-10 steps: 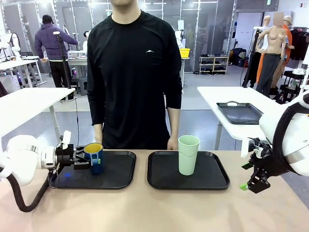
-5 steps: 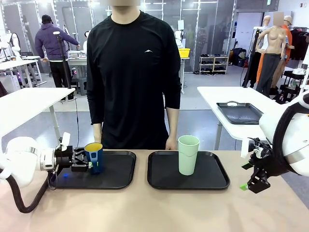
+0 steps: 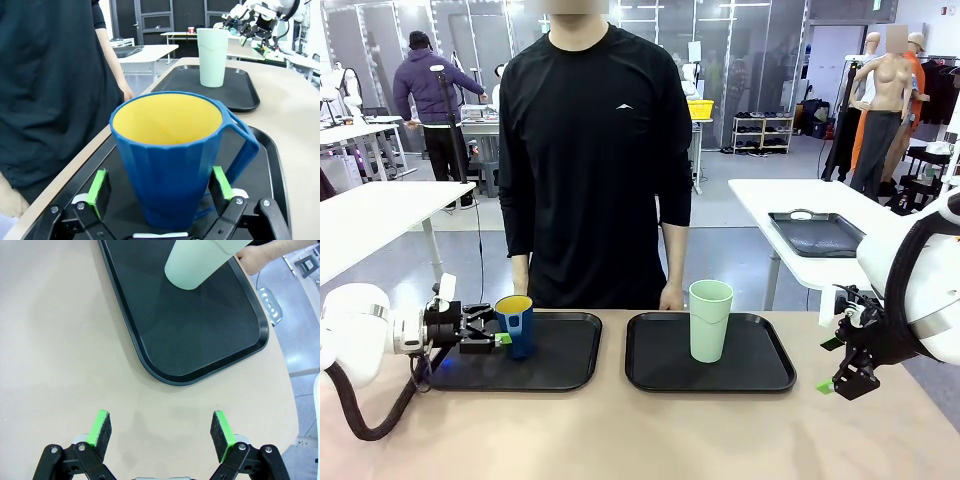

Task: Sort and store the cups by type.
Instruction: Pick up the Handle plastic cup and place it into the empty Flat Tray.

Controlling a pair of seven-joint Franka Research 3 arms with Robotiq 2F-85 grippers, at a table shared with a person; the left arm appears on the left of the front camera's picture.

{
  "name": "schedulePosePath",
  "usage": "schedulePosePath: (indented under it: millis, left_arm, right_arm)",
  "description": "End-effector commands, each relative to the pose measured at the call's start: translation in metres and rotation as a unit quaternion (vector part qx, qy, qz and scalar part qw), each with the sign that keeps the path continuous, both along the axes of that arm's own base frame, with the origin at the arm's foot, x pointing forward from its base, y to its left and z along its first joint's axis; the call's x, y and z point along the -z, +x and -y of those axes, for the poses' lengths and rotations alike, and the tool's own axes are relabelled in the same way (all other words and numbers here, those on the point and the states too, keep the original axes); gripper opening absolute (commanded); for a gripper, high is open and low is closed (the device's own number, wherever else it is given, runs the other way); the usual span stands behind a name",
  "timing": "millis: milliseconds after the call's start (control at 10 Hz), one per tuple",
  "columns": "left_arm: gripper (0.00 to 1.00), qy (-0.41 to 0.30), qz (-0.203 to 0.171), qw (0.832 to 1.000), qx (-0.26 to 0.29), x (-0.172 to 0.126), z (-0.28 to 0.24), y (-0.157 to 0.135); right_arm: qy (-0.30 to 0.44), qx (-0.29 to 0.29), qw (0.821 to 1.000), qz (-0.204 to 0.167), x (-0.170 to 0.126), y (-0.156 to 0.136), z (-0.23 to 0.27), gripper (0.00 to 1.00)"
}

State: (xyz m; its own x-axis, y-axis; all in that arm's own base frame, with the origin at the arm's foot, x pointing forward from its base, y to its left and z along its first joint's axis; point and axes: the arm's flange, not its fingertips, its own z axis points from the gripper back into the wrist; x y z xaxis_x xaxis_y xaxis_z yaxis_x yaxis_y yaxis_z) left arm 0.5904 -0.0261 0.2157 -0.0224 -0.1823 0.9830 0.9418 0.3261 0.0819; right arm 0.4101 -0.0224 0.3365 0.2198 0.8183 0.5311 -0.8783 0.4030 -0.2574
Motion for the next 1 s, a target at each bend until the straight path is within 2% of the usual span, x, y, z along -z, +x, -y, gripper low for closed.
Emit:
schedulePosePath:
  millis: [0, 400, 700, 900]
  left_arm:
    - [1.00, -0.006, 0.002, 1.000, -0.011, 0.001, -0.006, -0.006]
    - [1.00, 0.000, 0.006, 0.999, -0.032, -0.002, -0.040, -0.031]
    - [1.00, 0.008, 0.003, 0.999, -0.040, -0.021, -0.073, -0.062]
    - [1.00, 0.005, -0.001, 0.999, -0.039, -0.030, -0.082, -0.071]
  right_arm:
    - [0.002, 0.003, 1.000, 0.002, 0.000, 0.000, 0.001, 1.00]
    - [0.002, 0.003, 1.000, 0.002, 0.000, 0.000, 0.001, 1.00]
    - [0.002, 0.003, 1.000, 0.002, 0.000, 0.000, 0.001, 1.00]
    - [0.002, 0.003, 1.000, 0.002, 0.000, 0.000, 0.001, 1.00]
